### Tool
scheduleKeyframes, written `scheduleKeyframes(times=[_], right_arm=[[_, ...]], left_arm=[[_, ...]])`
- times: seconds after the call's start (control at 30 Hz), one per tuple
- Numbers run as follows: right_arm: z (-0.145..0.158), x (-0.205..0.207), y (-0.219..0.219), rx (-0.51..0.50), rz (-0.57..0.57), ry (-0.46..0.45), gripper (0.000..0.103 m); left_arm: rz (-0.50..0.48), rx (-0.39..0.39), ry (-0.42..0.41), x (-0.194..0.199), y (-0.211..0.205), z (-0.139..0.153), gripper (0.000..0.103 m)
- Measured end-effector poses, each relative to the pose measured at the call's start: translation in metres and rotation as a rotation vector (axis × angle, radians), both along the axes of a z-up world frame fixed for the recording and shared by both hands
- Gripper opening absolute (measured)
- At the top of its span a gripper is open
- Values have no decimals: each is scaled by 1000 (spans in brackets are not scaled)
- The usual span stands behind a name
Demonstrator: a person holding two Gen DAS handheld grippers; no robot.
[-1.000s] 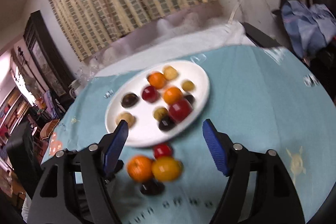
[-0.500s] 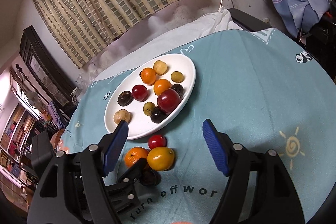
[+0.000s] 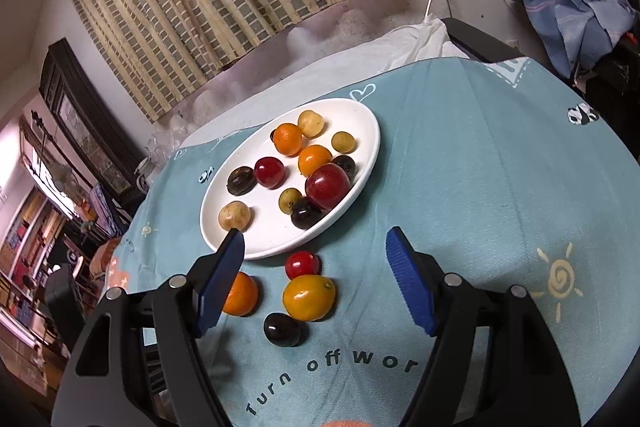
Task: Organize fruits
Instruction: 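Grasp an orange with the left tool while the right tool grasps a yellow-orange fruit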
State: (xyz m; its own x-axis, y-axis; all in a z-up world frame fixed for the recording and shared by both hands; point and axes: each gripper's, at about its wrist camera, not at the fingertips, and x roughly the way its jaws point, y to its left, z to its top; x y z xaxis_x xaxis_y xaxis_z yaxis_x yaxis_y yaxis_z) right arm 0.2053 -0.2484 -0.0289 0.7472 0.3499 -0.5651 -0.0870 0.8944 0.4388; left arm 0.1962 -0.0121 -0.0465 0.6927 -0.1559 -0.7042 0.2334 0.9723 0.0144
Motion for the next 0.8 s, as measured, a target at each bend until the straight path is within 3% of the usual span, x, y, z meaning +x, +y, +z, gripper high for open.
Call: scheduleKeyframes(times=[0.27,0.37,0.43,0.7,0.8], right_arm=[[-1,1,3,-27,-3,-2,73],[-2,1,3,-27,-5,0,73],[-2,1,3,-28,-1,2,73],[-11,5,16,-81,82,59,73],[-20,7,24,-95,122,93,64]], left_arm=[[-55,51,-12,13,-37,-1,76],[-72,35,25,24,-42,-8,63],[-99,9,63,30,-44,-12,47],[-68,-2,55,11,-17,-8,46],[-16,-27,53,5,3,-5,46]])
